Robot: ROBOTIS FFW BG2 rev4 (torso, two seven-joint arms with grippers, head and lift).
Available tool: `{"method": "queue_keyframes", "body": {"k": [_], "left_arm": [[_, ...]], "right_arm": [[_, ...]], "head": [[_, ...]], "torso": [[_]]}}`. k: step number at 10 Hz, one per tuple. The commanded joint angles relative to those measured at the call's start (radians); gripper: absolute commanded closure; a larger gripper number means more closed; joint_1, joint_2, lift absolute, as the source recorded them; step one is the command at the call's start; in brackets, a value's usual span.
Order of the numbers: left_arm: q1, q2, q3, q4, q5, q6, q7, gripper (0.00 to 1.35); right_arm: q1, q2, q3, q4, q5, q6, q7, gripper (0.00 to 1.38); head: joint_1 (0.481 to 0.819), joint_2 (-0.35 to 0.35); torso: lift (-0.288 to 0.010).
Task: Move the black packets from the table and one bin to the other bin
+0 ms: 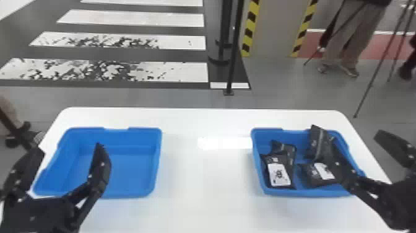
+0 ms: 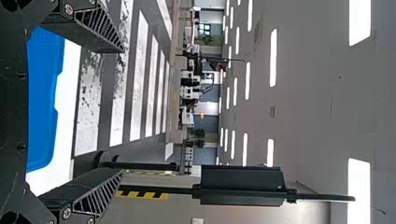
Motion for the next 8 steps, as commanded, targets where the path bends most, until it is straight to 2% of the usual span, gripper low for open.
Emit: {"method": "queue_keyframes", "body": {"k": [1,8], "left_arm": [[-0.001,0.000,0.000,0.000,0.000,-0.003,0.000,0.12],[0.004,0.000,0.000,0.000,-0.002,-0.015,0.000,0.13]], "right_arm": [[0.000,0.000,0.000,0.002,0.000,-0.003,0.000,0.18],[0.005,0.000,0.000,0.005,-0.008,-0.020,0.000,0.18]], "head": [[0.695,-0.054],[0.695,-0.054]], "torso": [[-0.110],[-0.110]]}}
